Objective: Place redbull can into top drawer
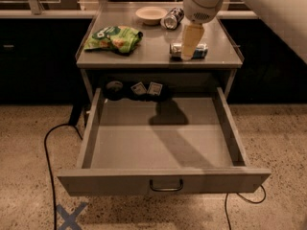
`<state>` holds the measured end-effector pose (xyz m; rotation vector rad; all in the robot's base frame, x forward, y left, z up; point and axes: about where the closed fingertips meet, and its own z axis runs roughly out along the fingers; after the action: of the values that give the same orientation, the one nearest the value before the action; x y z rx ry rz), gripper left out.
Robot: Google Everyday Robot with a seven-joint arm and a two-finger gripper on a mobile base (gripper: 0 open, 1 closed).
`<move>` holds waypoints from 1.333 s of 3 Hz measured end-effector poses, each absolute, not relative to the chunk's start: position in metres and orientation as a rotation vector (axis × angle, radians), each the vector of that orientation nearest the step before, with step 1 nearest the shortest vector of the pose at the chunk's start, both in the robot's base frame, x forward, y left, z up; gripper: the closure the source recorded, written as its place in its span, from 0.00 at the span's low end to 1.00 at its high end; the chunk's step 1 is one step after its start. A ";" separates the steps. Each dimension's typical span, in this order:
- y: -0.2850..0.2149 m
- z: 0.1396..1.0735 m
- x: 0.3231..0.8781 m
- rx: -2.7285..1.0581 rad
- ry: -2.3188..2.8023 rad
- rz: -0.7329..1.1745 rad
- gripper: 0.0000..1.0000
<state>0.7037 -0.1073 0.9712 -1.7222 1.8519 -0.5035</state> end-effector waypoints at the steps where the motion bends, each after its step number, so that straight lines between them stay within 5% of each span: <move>1: -0.091 0.969 0.759 -1.741 1.805 -0.565 0.00; 4: -0.109 0.928 0.828 -1.805 2.028 -0.601 0.00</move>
Offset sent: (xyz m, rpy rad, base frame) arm 0.1559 0.0332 0.0095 -0.1125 -0.0164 0.0261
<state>0.8279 -0.1087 0.9280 -1.8051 2.0282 -0.6013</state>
